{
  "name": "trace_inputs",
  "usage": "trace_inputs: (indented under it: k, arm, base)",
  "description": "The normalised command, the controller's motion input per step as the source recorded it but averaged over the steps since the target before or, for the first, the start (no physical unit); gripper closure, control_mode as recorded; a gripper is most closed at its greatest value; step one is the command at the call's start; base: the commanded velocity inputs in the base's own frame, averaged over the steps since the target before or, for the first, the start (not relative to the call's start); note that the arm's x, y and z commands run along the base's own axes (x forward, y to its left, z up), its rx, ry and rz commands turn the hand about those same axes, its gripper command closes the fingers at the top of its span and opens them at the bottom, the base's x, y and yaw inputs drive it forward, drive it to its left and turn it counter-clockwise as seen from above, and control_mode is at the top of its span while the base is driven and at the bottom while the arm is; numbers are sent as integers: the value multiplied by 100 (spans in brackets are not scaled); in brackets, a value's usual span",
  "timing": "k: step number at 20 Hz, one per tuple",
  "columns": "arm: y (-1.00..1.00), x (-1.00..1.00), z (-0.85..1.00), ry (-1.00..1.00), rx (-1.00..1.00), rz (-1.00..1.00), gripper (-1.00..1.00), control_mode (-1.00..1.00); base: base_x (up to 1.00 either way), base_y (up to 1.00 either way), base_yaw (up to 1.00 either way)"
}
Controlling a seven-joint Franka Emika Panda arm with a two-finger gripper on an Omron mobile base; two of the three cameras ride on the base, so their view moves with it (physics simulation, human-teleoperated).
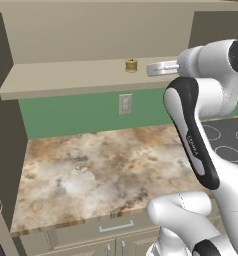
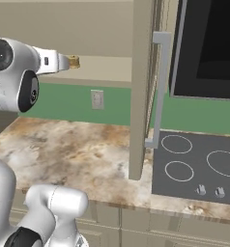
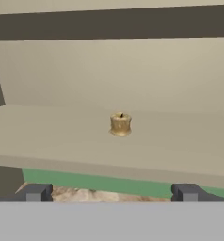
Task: Get the candle and the beer from the cabinet and move them to the dining counter.
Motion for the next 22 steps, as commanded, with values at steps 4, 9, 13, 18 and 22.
trace_inputs:
  k: [4,9,13,18,22]
  arm:
    - [0,12,0,0,0,0,-100,-100]
    - [0,10,0,0,0,0,-100,-100]
    - [0,5,0,0,0,0,-100,-100]
    - [0,2,0,0,0,0,-100,-100]
    - [0,4,0,0,0,0,-100,-100]
  base:
    - [0,0,0]
    - [0,0,0]
    - [0,0,0]
    - [0,0,0]
    - [0,0,0]
